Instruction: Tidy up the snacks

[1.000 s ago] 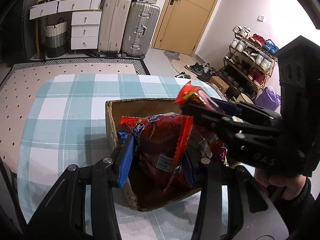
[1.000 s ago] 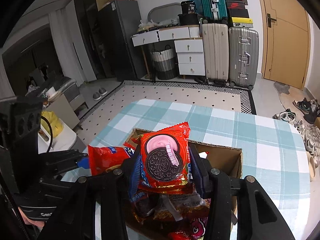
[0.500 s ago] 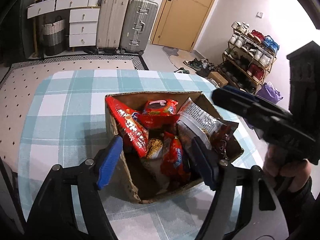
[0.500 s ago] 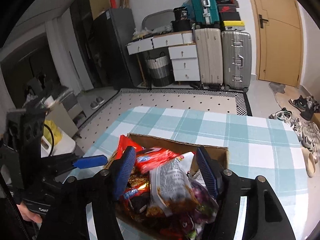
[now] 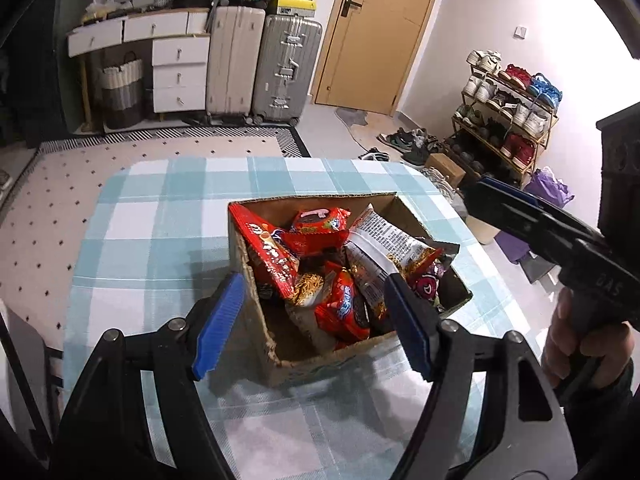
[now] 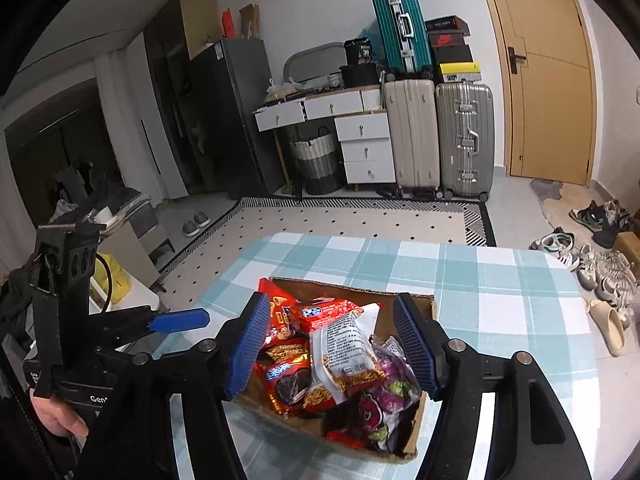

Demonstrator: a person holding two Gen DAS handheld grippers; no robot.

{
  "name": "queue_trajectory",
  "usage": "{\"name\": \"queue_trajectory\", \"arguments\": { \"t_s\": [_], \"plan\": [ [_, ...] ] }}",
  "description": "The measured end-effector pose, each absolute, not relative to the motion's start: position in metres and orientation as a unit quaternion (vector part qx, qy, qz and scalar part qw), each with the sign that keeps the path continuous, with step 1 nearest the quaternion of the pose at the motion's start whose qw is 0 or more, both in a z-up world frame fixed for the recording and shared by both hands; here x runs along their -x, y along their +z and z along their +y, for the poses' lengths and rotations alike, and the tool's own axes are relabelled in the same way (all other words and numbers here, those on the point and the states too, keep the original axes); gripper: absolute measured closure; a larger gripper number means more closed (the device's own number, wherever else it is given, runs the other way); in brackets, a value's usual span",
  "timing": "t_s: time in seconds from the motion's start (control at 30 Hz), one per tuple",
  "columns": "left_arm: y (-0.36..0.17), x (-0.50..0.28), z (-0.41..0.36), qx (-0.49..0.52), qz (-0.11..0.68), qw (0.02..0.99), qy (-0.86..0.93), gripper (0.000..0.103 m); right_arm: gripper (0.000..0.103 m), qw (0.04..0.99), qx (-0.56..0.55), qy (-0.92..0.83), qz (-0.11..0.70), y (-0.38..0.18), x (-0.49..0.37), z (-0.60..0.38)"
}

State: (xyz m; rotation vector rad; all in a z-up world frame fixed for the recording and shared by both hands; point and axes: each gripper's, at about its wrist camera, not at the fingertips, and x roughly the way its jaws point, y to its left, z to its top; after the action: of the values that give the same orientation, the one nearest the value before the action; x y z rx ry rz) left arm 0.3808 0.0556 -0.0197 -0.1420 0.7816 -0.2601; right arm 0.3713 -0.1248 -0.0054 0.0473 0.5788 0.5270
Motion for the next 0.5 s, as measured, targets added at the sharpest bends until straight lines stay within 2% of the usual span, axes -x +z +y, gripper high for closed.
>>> {"name": "queue_trajectory", "arguments": {
  "t_s": [0.07, 0.2, 0.5],
  "plan": [
    [-0.014, -0.373, 0.056, 0.066, 0.374, 0.917, -0.120, 0.032, 0.036, 0.926, -0.024, 0.255, 0.278, -0.001, -0.363, -0.128],
    [-0.001, -0.354, 0.057, 0.059, 0.360, 0.926, -0.100, 0.024, 0.036, 0.930, -0.027, 0.252, 0.266, 0.009, -0.342, -0.134],
    [0.026, -0.312, 0.051, 0.035, 0.330, 0.941, -0.068, 0.019, 0.027, 0.940, -0.038, 0.248, 0.233, 0.021, -0.288, -0.154]
  ]
}}
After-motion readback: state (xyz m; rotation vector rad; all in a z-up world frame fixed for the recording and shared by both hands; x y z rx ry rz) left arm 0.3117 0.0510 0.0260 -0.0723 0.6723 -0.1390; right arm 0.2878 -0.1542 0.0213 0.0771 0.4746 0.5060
